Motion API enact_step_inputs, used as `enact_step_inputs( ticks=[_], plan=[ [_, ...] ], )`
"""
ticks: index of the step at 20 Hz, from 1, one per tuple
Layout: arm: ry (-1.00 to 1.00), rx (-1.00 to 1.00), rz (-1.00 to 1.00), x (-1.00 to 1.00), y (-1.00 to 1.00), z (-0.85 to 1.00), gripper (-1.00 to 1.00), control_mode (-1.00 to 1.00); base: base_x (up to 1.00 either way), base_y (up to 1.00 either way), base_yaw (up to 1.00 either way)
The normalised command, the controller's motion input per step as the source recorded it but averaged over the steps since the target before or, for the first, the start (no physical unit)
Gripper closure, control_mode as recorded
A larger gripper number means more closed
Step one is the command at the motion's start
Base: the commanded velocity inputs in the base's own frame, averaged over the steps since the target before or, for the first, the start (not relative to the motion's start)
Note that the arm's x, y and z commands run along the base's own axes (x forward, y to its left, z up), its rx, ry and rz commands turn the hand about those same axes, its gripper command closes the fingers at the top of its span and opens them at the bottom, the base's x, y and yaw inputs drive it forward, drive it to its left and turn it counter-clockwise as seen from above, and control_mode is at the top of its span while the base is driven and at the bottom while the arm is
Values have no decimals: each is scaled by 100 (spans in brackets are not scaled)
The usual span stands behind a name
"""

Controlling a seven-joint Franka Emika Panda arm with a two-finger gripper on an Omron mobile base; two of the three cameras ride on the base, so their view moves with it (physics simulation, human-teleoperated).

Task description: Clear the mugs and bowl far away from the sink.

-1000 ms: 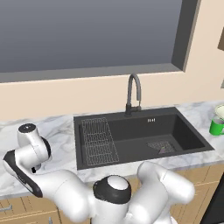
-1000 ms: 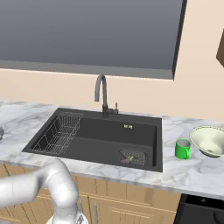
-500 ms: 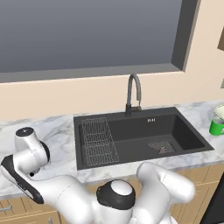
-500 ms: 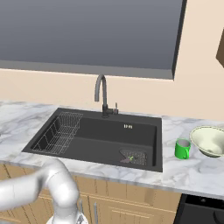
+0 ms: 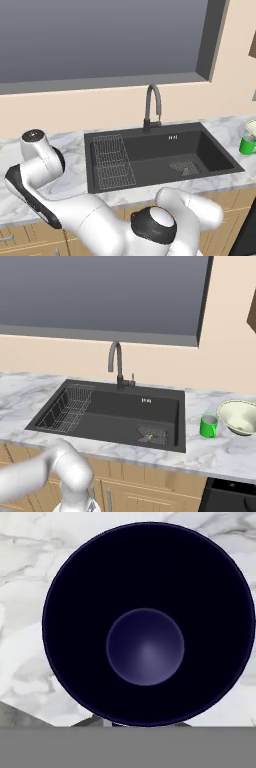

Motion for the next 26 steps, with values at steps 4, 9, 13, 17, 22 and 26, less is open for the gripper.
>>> enact_step_inputs(
  ticks=[4,9,13,17,22,26],
  plan=[
    [-9,-8,2,0,-97,30,100,-100,0,0,0],
    [-1,-1,4,0,-100,19,100,-100,0,0,0],
    [0,0,10,3,-100,64,100,-100,0,0,0],
    [0,-3,12,36,-100,54,100,-100,0,0,0],
    [0,0,11,71,-100,16,100,-100,0,0,0],
    [6,0,12,95,-99,0,100,-100,0,0,0]
  ],
)
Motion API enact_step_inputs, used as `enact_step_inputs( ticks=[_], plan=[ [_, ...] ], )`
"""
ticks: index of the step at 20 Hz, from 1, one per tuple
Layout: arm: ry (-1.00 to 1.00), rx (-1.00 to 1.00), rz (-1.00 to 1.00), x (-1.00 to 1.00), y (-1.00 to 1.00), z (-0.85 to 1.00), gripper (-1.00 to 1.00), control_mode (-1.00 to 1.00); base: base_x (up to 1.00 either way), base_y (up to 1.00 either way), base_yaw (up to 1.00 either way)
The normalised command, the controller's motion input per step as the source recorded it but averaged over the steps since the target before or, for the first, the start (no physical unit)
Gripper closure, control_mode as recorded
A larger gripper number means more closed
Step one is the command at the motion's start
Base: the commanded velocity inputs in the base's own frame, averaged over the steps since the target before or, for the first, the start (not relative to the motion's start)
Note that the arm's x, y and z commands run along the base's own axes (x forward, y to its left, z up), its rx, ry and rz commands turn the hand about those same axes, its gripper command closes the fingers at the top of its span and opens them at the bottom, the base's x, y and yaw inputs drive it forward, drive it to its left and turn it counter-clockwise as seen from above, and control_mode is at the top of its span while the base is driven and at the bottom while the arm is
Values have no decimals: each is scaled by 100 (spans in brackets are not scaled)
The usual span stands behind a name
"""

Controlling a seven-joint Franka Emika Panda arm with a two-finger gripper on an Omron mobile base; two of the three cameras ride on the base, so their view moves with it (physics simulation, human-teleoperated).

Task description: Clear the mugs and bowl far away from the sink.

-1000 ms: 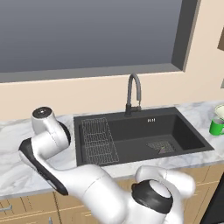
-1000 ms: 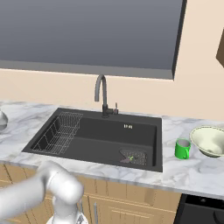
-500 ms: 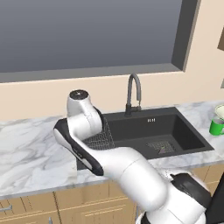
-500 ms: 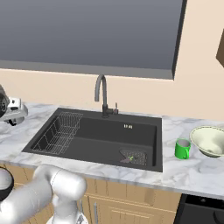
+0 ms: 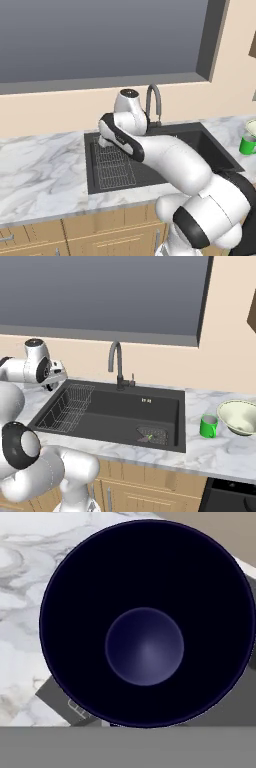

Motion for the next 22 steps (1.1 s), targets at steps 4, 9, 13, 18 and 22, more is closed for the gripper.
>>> enact_step_inputs(
  ticks=[4,9,13,18,22],
  plan=[
    [3,0,14,58,-81,2,100,-100,0,0,0],
    [0,0,19,1,-62,43,100,-100,0,0,0],
    [-3,0,16,3,-53,60,100,-100,0,0,0],
    [0,-1,-4,17,-29,40,100,-100,0,0,0],
    [7,-1,-40,0,0,21,100,-100,0,0,0]
  ],
)
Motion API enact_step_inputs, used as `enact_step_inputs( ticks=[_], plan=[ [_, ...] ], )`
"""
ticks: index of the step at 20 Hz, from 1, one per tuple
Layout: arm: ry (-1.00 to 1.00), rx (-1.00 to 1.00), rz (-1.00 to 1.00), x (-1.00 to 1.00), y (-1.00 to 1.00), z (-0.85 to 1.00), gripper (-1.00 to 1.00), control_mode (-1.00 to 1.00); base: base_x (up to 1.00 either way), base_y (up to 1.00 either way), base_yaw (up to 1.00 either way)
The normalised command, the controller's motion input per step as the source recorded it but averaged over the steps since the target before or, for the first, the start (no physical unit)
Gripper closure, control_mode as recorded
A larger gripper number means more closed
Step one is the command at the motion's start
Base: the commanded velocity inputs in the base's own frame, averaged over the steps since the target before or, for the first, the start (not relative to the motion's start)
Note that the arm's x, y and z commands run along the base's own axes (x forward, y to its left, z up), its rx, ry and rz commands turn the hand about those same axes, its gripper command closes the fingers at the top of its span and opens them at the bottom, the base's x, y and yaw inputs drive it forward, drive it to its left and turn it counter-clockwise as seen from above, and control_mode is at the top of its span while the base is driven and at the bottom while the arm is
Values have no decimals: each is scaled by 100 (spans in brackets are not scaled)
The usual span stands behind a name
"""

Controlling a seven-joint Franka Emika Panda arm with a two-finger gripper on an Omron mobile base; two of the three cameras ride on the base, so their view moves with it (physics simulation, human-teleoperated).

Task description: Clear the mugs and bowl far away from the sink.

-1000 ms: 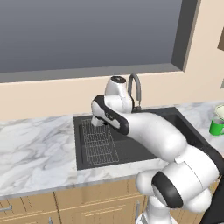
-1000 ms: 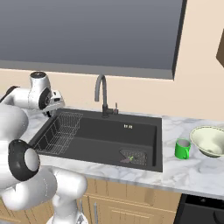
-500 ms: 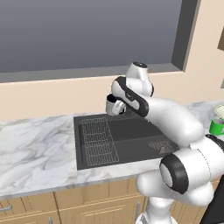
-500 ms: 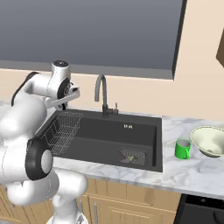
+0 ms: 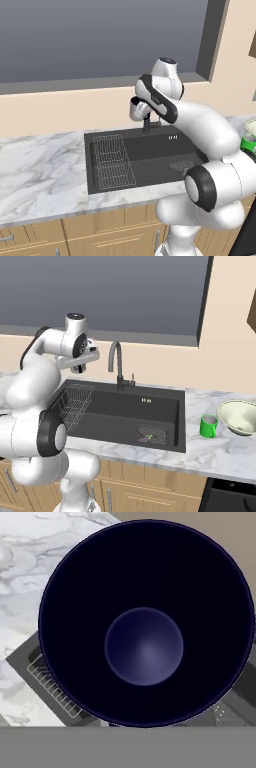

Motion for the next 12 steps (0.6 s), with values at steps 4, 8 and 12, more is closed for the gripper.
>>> enact_step_inputs(
  ticks=[4,8,12],
  plan=[
    [6,0,-58,-2,0,17,100,-100,0,0,0],
    [0,0,-52,-23,-2,14,100,-100,0,0,0],
    [-7,0,-24,-41,-3,17,100,-100,0,0,0]
  ],
)
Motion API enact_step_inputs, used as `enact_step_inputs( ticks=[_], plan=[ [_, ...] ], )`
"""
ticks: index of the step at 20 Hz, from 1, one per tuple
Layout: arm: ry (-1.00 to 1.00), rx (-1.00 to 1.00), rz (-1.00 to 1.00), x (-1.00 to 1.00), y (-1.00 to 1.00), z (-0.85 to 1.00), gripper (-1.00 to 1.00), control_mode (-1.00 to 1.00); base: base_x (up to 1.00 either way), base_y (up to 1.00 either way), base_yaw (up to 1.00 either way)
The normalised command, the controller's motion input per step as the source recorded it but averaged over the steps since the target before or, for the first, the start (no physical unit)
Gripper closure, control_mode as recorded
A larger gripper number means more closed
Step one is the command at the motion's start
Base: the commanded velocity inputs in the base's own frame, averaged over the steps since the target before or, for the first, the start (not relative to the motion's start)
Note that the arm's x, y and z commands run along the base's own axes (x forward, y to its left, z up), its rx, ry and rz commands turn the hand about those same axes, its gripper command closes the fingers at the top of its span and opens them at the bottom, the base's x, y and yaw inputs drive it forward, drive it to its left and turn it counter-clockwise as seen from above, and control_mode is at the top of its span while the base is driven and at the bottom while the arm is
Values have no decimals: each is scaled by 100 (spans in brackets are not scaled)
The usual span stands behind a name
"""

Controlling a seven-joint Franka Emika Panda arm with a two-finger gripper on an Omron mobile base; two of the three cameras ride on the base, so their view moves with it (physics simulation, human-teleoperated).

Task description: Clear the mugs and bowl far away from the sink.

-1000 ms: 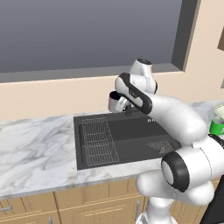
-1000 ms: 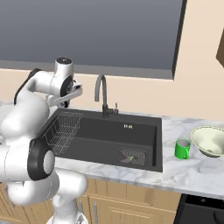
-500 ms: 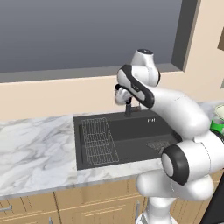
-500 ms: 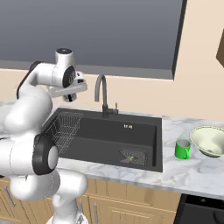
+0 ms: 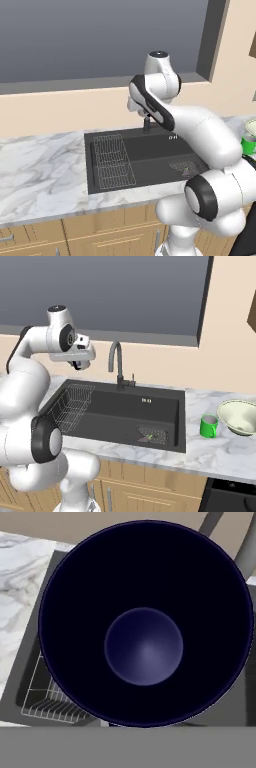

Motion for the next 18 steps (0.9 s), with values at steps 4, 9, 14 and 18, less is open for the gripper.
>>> enact_step_inputs(
  ticks=[4,9,14,18],
  plan=[
    [-12,0,-7,-42,0,24,100,-100,0,0,0],
    [-8,0,0,-32,-16,18,100,-100,0,0,0],
    [0,2,0,-43,-34,8,100,-100,0,0,0],
    [0,2,0,-55,-28,6,100,-100,0,0,0]
  ],
)
